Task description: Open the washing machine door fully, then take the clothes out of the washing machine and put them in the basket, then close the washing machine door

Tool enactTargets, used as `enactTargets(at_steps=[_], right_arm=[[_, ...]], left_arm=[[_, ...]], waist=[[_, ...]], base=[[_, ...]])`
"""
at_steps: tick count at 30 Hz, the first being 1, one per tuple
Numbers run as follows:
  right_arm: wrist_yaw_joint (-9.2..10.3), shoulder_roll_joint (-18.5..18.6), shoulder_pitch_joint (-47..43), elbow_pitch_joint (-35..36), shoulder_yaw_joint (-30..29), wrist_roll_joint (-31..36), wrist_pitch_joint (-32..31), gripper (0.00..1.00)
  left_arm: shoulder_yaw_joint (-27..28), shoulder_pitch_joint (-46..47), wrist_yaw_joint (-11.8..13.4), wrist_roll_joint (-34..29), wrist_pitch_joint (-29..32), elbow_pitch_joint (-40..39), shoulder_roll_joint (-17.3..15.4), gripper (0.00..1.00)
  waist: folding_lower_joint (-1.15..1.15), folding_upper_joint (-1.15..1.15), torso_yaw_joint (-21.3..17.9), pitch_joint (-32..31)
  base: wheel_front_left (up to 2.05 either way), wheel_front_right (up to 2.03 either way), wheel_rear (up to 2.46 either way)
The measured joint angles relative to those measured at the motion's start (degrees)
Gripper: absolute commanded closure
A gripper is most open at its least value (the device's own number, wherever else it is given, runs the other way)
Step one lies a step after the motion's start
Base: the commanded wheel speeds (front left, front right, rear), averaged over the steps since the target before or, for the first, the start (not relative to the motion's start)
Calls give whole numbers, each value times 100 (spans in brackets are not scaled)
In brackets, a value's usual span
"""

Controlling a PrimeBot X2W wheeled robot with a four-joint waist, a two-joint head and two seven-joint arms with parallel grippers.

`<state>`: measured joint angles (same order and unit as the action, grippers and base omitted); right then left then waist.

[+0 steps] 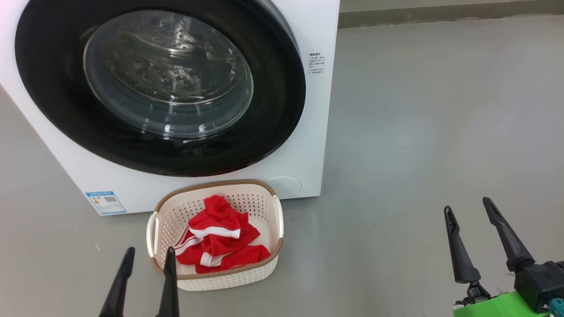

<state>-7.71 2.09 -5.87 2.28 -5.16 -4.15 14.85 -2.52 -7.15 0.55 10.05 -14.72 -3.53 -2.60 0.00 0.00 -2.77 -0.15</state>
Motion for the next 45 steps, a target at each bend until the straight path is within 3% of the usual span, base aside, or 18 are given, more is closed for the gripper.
enactTargets(at_steps=[23,24,32,45], right_arm=[[0,-9,-257,127,-127,-134,0,0],[-1,-16,-259,97,-127,-134,1,100],[-1,-124,-464,-501,-119,-153,-31,100],[-1,-104,-442,-631,-80,-1152,-211,100]], left_arm=[[23,-115,52,7,0,4,-2,0],[23,-115,51,8,1,29,1,100],[-60,-130,51,51,25,584,21,100],[-62,-120,-8,994,177,732,3,100]], waist=[[0,0,32,-203],[0,0,34,-202],[0,0,35,-197],[1,0,64,-173]], base=[[0,0,0],[0,0,0],[0,0,0],[0,0,0]])
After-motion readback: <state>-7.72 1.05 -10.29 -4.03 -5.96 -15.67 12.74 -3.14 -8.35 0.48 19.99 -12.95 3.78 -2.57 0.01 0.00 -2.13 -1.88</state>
